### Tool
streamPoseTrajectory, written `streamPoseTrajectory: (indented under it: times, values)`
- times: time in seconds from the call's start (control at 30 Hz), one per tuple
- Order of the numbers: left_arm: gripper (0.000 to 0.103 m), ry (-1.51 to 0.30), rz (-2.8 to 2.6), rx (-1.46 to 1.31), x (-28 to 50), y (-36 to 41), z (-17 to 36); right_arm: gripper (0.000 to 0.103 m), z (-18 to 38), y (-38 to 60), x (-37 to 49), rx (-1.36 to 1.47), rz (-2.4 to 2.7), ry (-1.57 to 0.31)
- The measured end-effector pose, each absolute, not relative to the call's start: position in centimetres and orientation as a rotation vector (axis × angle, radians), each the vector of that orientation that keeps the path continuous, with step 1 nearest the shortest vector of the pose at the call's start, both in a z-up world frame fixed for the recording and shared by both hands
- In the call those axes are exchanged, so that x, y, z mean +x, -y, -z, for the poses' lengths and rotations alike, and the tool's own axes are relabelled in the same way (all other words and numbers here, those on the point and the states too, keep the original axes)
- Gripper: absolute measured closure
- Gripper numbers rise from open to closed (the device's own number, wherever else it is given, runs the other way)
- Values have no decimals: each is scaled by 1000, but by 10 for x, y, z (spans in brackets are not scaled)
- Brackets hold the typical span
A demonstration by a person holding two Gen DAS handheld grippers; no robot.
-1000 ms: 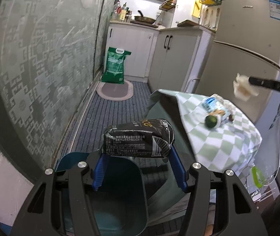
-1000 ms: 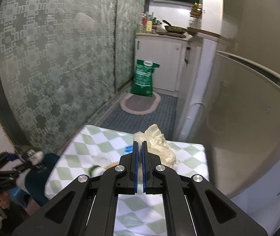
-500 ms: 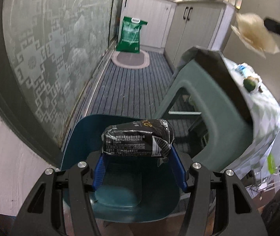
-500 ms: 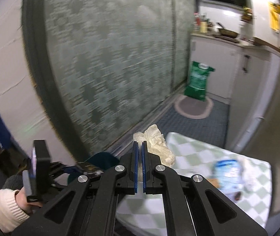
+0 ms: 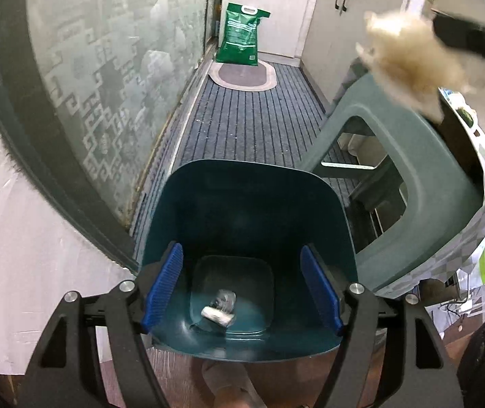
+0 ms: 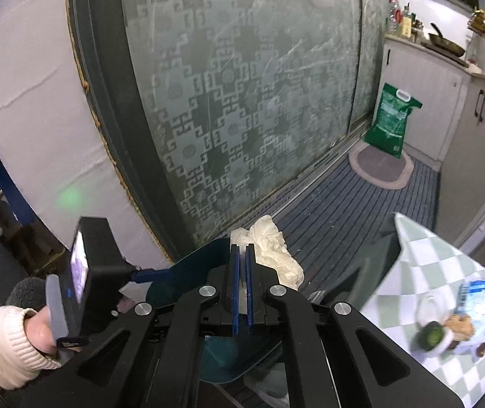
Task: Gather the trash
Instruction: 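Lower the white crumpled plastic into the teal bin and open the right gripper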
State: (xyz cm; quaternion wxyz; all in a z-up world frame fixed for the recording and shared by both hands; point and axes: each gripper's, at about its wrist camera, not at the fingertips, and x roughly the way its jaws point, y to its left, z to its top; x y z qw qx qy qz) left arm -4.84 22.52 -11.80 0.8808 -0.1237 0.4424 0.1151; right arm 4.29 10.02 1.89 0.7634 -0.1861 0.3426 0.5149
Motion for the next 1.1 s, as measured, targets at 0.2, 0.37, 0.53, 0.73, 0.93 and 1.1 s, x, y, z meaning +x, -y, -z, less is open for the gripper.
streamPoseTrajectory:
  times: [0.2,0.37,0.53,0.73,0.93,1.1]
  values:
    - [43,-859,-243,-281,-62,-240,106,100,10,-123,36,-456,-1116,-808]
    - [53,-772,-250,-282,-74,-244,85,100,34,-136,34,-490,-1102,-859]
    - [62,-692,-251,-276,-86,-243,64,100,62,-146,39,-497,-1095,-933]
    - [64,-617,-242,-285,-94,-242,47,100,98,-156,40,-534,-1082,-1006]
    - [70,-550,-228,-281,-98,-238,34,100,132,-159,40,-598,-1062,-1059]
    - [71,-494,-226,-279,-105,-238,24,100,152,-161,41,-640,-1045,-1086]
